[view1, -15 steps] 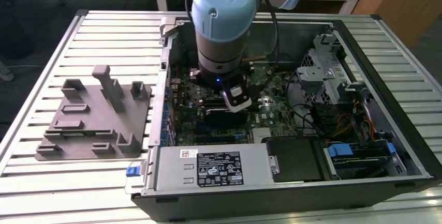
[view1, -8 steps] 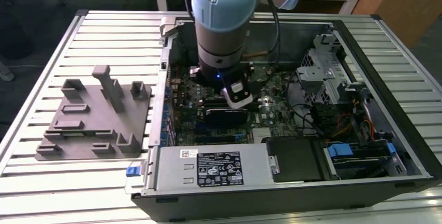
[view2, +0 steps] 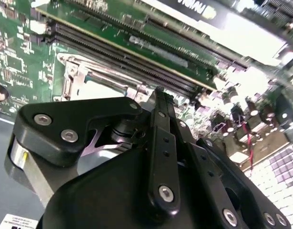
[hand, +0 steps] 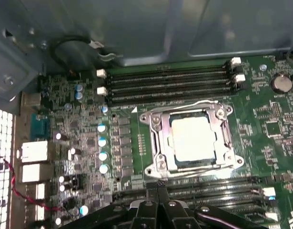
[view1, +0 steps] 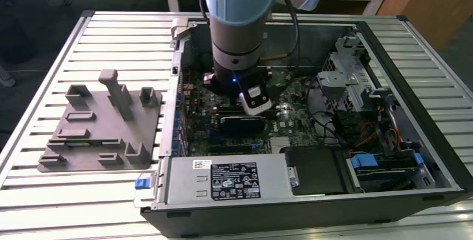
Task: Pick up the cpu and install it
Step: 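Install the second cpu locking lever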
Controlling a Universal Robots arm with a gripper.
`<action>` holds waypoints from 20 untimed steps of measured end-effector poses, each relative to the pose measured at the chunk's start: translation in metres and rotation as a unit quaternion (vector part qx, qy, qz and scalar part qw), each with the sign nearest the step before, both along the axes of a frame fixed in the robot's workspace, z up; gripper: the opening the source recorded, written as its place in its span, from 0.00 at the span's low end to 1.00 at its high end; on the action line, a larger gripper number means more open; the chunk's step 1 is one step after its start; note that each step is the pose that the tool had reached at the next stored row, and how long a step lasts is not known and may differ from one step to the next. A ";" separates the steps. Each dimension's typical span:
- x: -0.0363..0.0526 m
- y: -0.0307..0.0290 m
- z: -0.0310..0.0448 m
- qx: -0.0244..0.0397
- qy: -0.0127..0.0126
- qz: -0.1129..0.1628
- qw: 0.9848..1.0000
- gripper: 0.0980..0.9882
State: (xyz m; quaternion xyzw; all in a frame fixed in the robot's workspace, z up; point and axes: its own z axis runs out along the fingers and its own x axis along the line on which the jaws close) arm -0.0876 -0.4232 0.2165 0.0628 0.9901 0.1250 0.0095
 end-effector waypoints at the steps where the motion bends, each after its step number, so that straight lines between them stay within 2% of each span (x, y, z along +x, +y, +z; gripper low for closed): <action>1: 0.0004 0.0019 -0.0001 0.000 0.000 0.000 1.000 0.01; 4: 0.0022 0.0085 -0.0004 -0.003 0.000 -0.001 1.000 0.01; 7: 0.0060 0.0126 -0.0008 -0.007 0.000 -0.001 1.000 0.01; 17: 0.0317 0.0163 -0.0019 -0.021 0.000 -0.002 1.000 0.01; 20: 0.0367 0.0197 -0.0023 -0.027 0.001 -0.002 1.000 0.01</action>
